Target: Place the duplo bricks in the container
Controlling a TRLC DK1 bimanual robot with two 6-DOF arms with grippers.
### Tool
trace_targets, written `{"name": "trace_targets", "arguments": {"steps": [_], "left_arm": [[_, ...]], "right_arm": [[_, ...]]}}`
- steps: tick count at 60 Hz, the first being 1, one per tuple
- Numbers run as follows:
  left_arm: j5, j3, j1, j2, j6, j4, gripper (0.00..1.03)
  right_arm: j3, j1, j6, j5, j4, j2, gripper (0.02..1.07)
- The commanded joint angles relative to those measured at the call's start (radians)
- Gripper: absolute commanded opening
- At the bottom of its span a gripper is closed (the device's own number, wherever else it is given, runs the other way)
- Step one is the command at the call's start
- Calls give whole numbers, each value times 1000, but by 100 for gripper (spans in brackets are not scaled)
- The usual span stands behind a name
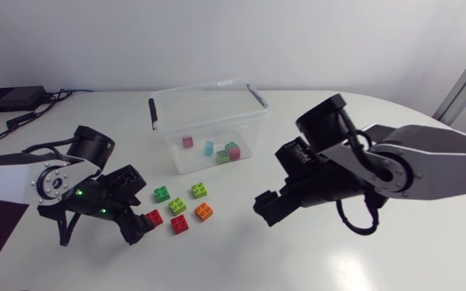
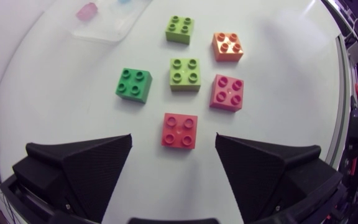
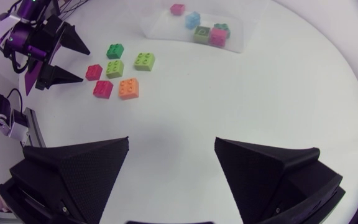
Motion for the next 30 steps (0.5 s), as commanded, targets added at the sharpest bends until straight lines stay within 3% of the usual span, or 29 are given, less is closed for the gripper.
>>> {"name": "trace_targets", "arguments": {"steps": [1, 17, 23, 30], "left_arm": [[13, 3, -13, 72, 64, -8, 88], [47, 74, 10, 197, 127, 1, 70], [157, 100, 20, 240, 151, -10, 46], [173, 104, 20, 248, 186, -48, 39]], "right_arm": [[42, 42, -16, 8, -15, 62, 102], [182, 103, -33, 37, -55, 220, 102], [231, 125, -34, 36, -58, 306, 99], [260, 164, -31, 42, -56, 355, 99]]}}
